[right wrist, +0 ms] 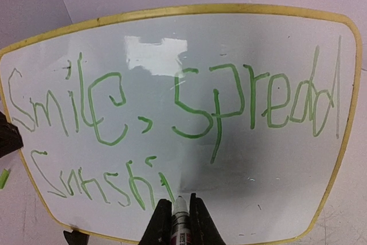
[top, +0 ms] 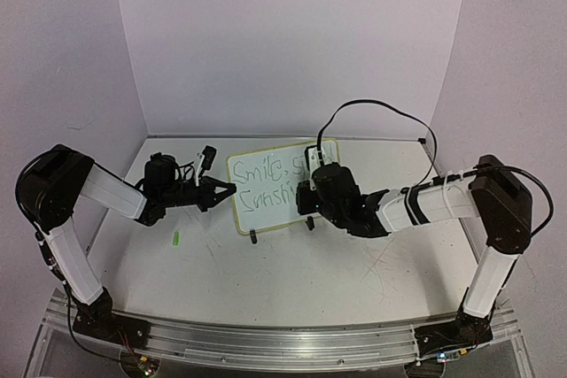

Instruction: Write a sentence on the whiteboard

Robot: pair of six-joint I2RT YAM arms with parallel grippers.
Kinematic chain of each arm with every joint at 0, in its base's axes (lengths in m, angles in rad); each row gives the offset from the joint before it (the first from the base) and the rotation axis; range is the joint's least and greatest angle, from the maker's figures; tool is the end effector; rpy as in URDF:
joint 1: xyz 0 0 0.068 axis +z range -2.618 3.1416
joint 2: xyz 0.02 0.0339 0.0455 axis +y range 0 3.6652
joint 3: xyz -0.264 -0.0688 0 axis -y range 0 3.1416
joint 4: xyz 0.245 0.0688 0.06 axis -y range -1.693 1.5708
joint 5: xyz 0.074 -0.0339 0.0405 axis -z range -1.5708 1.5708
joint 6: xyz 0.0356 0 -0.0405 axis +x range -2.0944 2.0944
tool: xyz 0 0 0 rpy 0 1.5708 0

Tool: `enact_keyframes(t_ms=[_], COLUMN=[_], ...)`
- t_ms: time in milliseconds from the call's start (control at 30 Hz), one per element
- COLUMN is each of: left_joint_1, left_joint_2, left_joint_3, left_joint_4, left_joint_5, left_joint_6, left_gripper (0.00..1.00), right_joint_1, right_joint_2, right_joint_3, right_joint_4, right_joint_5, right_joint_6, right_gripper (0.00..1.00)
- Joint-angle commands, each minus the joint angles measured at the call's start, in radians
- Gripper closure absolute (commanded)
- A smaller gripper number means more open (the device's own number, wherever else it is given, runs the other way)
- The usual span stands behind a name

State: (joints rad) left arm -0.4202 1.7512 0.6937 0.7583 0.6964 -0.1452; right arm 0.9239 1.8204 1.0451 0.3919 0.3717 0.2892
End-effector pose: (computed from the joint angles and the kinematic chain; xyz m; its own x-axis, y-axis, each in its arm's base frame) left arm 0.2981 -0.1582 0.1594 -0.3925 0.0538 -0.9182 0.8245 0.4630 -0.3253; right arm 0.2524 0.3127 0.2006 -0.3702 -0.0493 -0.9276 -0.4537 0.8810 0.1343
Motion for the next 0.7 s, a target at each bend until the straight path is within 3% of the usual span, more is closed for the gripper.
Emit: enact_keyframes(t_ms=[0, 667], left_joint_1=[0.004, 0.004], left_joint_2=[0.029, 0.038], left_joint_3=[-0.010, -0.002], left_joint_4=[-0.115, -0.116], left_joint_5=[-0.111, -0.110], left_joint_6=[0.115, 0.117], left_gripper=[1.00, 1.00], right_joint_1=[-0.014, -0.024], right_joint_2=[-0.020, 0.034], right_joint_3=[0.041, 0.027], right_joint_4=[0.024, 0.009], right_joint_5=[0.007, 0.013], right_joint_6=[-0.019, -0.010], right_gripper=[1.00, 1.00])
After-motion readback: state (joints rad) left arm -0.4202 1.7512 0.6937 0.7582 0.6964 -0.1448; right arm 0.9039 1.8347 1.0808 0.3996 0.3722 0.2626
